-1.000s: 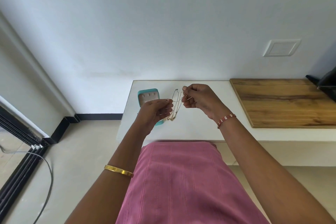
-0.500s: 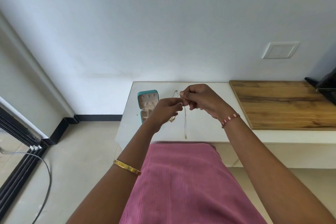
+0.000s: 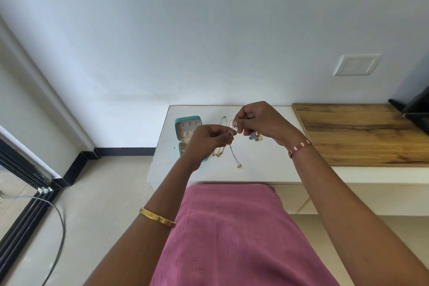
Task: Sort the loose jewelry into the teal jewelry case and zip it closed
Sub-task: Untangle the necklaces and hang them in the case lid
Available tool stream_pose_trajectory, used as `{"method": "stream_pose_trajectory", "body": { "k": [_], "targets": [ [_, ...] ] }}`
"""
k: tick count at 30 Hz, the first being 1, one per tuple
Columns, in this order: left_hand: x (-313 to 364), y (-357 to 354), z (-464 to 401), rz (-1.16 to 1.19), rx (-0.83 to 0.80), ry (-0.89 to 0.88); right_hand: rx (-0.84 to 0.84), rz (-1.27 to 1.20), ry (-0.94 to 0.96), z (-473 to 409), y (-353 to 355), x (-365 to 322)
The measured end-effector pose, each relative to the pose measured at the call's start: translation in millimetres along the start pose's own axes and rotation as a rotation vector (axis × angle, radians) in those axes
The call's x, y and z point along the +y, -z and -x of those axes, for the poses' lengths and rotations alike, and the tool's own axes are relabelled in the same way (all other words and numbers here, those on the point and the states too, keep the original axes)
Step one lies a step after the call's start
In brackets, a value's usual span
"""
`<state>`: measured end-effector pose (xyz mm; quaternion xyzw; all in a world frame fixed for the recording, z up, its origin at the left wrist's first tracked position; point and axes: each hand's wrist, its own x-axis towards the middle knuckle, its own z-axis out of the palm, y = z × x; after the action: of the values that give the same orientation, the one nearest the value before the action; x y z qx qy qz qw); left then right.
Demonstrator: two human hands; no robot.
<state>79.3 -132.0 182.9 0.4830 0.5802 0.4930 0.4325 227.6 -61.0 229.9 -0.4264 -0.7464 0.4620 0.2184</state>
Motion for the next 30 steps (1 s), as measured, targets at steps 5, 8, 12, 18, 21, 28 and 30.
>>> {"method": "stream_pose_trajectory", "body": {
  "k": [5,8,12,18,21,28,30],
  "targets": [
    [-2.4,-1.4,-4.2,-0.051,0.072,-0.03,0.06,0.017,0.052,2.2,-2.0,0.2],
    [-2.8,-3.5,-6.8,-0.131,0.184,-0.058,0.105,0.044,0.072,-0.6,-4.0,0.8],
    [-0.7,-7.5,-8.5,-0.292,0.337,-0.076,0.134,0.064,0.082,-0.3,-10.3,-0.3],
    [1.0,-7.8,-8.5,-0.34,0.308,-0.078,0.071,0.231,0.036,-2.8,-19.7,0.2],
    [-0.9,-9.5,-9.9,-0.339,0.274,-0.077,0.043,0.28,0.014,-2.3,-22.1,-2.4],
    [-0.4,-5.5,-8.9,-0.33,0.221,-0.094,0.002,0.068,-0.057,3.6,-15.8,-3.7],
    [-0.4,-3.5,-9.1,-0.331,0.221,-0.106,-0.005,0.012,-0.073,5.3,-15.0,-2.8]
  ]
}}
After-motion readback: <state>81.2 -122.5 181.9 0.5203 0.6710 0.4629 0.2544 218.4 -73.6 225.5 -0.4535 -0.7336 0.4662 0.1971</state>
